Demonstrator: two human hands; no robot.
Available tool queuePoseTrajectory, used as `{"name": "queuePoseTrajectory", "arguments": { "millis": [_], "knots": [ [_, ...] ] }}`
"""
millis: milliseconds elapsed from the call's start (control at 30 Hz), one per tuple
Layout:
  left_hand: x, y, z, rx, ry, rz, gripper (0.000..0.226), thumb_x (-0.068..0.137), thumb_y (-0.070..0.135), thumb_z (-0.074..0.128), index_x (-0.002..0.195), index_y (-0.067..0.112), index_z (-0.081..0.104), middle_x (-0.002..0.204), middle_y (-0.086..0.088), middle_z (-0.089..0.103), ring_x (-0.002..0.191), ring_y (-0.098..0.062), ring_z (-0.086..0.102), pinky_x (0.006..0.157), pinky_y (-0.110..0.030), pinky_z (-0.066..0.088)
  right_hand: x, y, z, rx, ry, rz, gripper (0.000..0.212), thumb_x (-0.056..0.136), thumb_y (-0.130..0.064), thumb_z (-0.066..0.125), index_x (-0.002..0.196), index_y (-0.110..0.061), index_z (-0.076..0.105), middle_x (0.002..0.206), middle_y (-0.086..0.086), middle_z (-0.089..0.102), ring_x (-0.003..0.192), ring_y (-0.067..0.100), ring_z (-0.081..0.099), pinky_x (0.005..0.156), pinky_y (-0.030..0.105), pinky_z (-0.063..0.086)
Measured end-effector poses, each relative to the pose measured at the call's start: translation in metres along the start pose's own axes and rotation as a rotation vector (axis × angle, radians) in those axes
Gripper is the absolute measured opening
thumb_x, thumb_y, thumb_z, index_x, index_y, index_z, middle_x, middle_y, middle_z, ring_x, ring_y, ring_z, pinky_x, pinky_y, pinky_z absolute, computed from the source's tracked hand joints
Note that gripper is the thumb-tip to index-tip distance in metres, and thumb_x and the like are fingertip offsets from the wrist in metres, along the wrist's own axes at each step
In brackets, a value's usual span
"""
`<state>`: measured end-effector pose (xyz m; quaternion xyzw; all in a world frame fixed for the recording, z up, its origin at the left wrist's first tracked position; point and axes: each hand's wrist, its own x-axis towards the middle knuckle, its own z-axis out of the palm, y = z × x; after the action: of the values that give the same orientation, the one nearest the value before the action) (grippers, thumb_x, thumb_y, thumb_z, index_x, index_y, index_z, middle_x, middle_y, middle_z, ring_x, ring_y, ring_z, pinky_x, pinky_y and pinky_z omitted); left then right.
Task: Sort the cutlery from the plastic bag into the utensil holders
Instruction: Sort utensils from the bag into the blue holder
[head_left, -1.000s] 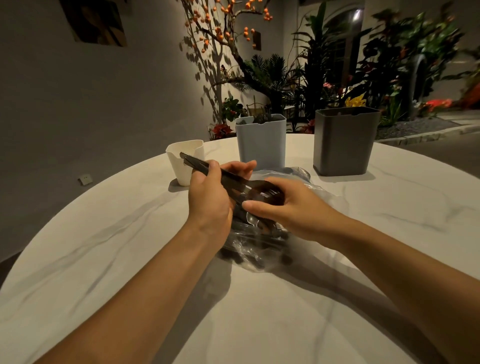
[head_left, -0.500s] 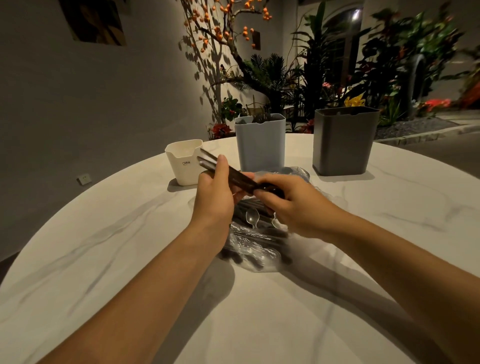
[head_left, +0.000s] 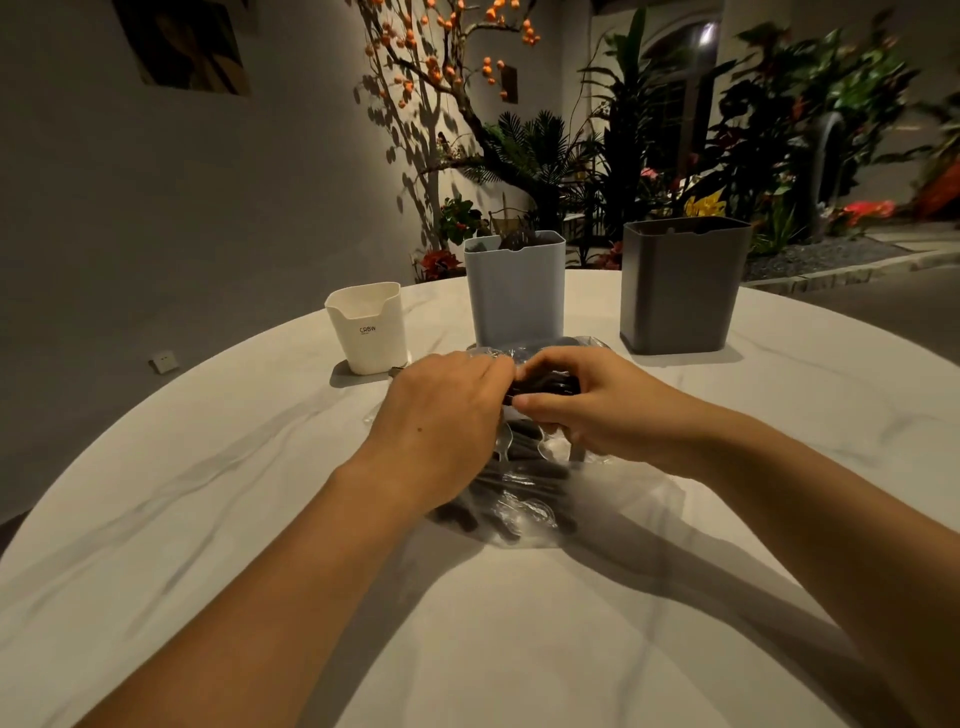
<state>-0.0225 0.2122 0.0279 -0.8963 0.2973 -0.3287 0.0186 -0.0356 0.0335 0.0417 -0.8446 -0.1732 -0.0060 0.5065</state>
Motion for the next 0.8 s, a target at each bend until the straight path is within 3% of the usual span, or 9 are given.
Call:
{"name": "queuePoseTrajectory", "arguments": {
  "millis": [133, 200, 300, 367, 433, 500, 600, 700, 800],
  "knots": [
    [0.002, 0.001, -0.009, -0.025, 0.064, -0.033, 0.008, 0.094, 0.015, 0.059, 0.095, 0.019, 0.052, 0.077, 0.000, 0.062, 0.061, -0.021, 0.051, 0.055, -0.034, 0.041, -0.001, -0.003, -0.008, 0.210, 0.071, -0.043, 0.026, 0.087, -0.011, 0.073, 0.111, -0.014, 0.065, 0.095, 0.007, 0.072, 0.070, 0.016, 0.068, 0.056, 0.021, 0.052],
    [0.003, 0.003, -0.012, -0.098, 0.052, -0.137, 0.005, 0.099, 0.020, 0.048, 0.098, 0.023, 0.045, 0.086, 0.004, 0.059, 0.070, -0.020, 0.051, 0.061, -0.035, 0.042, 0.000, -0.004, -0.013, 0.427, 0.154, -0.077, 0.032, 0.081, -0.005, 0.074, 0.112, -0.007, 0.064, 0.098, 0.010, 0.073, 0.078, 0.018, 0.072, 0.063, 0.022, 0.055],
    [0.005, 0.005, -0.011, -0.290, 0.038, -0.269, 0.008, 0.100, 0.030, 0.047, 0.098, 0.027, 0.040, 0.086, 0.009, 0.057, 0.074, -0.012, 0.051, 0.064, -0.027, 0.040, 0.004, -0.002, -0.012, 0.630, 0.214, -0.076, 0.048, 0.070, -0.011, 0.077, 0.115, -0.003, 0.063, 0.107, 0.018, 0.071, 0.095, 0.028, 0.073, 0.084, 0.036, 0.060],
    [0.007, 0.008, -0.012, -0.449, -0.031, -0.327, 0.014, 0.099, 0.041, 0.048, 0.097, 0.028, 0.042, 0.082, 0.010, 0.058, 0.075, -0.011, 0.055, 0.064, -0.030, 0.044, 0.006, -0.004, -0.009, 0.619, 0.268, -0.075, 0.053, 0.065, -0.017, 0.080, 0.114, -0.005, 0.064, 0.106, 0.017, 0.072, 0.097, 0.028, 0.073, 0.091, 0.040, 0.058],
    [0.007, 0.007, -0.011, -0.593, -0.110, -0.384, 0.017, 0.100, 0.045, 0.046, 0.098, 0.029, 0.045, 0.083, 0.007, 0.059, 0.077, -0.012, 0.056, 0.063, -0.030, 0.040, 0.009, -0.009, -0.007, 0.595, 0.338, -0.087, 0.049, 0.063, -0.018, 0.081, 0.109, -0.006, 0.066, 0.102, 0.015, 0.073, 0.092, 0.026, 0.074, 0.086, 0.036, 0.060],
    [0.007, 0.005, -0.010, -0.767, -0.176, -0.456, 0.017, 0.103, 0.043, 0.044, 0.100, 0.027, 0.048, 0.087, 0.003, 0.059, 0.080, -0.014, 0.056, 0.067, -0.030, 0.040, 0.013, -0.015, -0.006, 0.567, 0.368, -0.106, 0.040, 0.069, -0.015, 0.081, 0.104, -0.003, 0.066, 0.098, 0.016, 0.073, 0.086, 0.024, 0.075, 0.077, 0.027, 0.060],
    [0.012, 0.004, -0.012, -1.008, -0.194, -0.567, 0.023, 0.104, 0.046, 0.040, 0.094, 0.028, 0.050, 0.086, 0.003, 0.057, 0.082, -0.015, 0.054, 0.076, -0.036, 0.046, 0.019, -0.021, -0.007, 0.514, 0.391, -0.123, 0.023, 0.077, -0.011, 0.080, 0.095, -0.002, 0.069, 0.089, 0.015, 0.074, 0.082, 0.024, 0.075, 0.077, 0.030, 0.060],
    [0.018, 0.003, -0.013, -0.914, -0.127, -0.612, 0.029, 0.105, 0.047, 0.038, 0.089, 0.026, 0.048, 0.078, 0.002, 0.054, 0.073, -0.013, 0.052, 0.069, -0.038, 0.047, 0.025, -0.026, -0.009, 0.537, 0.351, -0.105, 0.013, 0.084, -0.014, 0.074, 0.093, -0.006, 0.069, 0.087, 0.010, 0.074, 0.086, 0.022, 0.073, 0.081, 0.031, 0.060],
    [0.027, 0.001, -0.013, -0.817, -0.063, -0.630, 0.031, 0.104, 0.050, 0.036, 0.094, 0.024, 0.048, 0.082, -0.001, 0.059, 0.079, -0.019, 0.057, 0.076, -0.046, 0.052, 0.030, -0.029, -0.014, 0.491, 0.260, -0.067, 0.020, 0.092, -0.009, 0.066, 0.111, -0.012, 0.063, 0.104, 0.008, 0.071, 0.100, 0.021, 0.070, 0.088, 0.033, 0.058]
  ]
}}
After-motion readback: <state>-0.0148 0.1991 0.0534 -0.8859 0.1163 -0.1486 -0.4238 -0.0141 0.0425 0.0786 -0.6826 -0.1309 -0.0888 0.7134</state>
